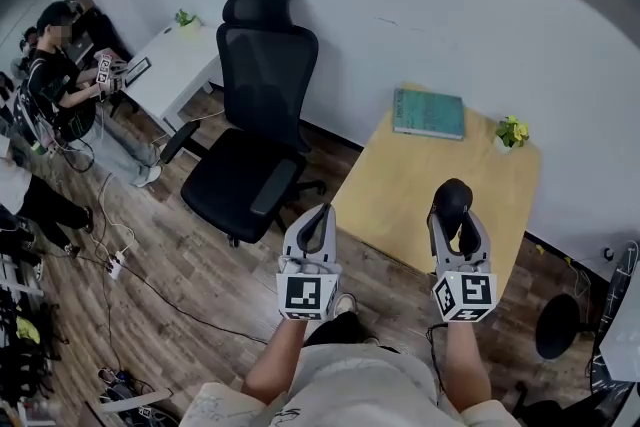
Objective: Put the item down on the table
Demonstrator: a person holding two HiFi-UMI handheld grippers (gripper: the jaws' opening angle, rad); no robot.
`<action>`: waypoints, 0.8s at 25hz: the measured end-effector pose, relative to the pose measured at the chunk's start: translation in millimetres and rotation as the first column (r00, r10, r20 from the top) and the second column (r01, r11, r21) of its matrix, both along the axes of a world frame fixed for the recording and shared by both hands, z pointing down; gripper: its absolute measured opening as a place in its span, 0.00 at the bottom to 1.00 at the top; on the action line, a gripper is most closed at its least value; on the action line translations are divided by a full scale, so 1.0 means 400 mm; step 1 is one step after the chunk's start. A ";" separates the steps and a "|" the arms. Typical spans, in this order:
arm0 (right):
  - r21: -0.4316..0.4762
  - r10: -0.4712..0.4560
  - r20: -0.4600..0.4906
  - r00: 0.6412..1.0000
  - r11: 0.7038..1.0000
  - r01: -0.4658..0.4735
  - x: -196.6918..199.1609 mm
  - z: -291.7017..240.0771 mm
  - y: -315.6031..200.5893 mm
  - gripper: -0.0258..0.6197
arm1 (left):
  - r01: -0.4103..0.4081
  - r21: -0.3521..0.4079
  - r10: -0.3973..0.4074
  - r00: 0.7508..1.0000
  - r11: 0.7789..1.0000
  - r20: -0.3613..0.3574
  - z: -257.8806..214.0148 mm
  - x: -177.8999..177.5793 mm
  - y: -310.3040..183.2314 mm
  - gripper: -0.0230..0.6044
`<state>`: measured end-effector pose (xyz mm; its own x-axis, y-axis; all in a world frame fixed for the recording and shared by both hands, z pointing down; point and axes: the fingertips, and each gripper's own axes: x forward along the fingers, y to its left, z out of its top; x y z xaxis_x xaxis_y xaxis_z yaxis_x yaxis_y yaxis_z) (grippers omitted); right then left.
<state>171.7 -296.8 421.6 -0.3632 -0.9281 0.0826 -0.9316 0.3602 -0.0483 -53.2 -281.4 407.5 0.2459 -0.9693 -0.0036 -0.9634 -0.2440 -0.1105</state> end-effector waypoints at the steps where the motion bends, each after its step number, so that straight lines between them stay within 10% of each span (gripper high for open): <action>1: -0.006 0.002 -0.003 1.000 1.000 -0.002 -0.002 0.006 -0.007 0.42 | -0.003 -0.004 0.003 1.000 1.000 -0.001 0.006 -0.002 -0.008 0.05; 20: -0.228 -0.063 -0.185 0.981 0.973 0.020 -0.102 0.227 -0.084 0.42 | -0.031 -0.118 0.028 0.999 0.993 -0.024 0.162 -0.067 -0.063 0.05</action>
<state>131.1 -330.6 512.3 -0.3587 -0.8621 0.3579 -0.9159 0.3991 0.0434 -80.1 -306.6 472.1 0.2755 -0.9556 0.1045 -0.9576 -0.2823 -0.0576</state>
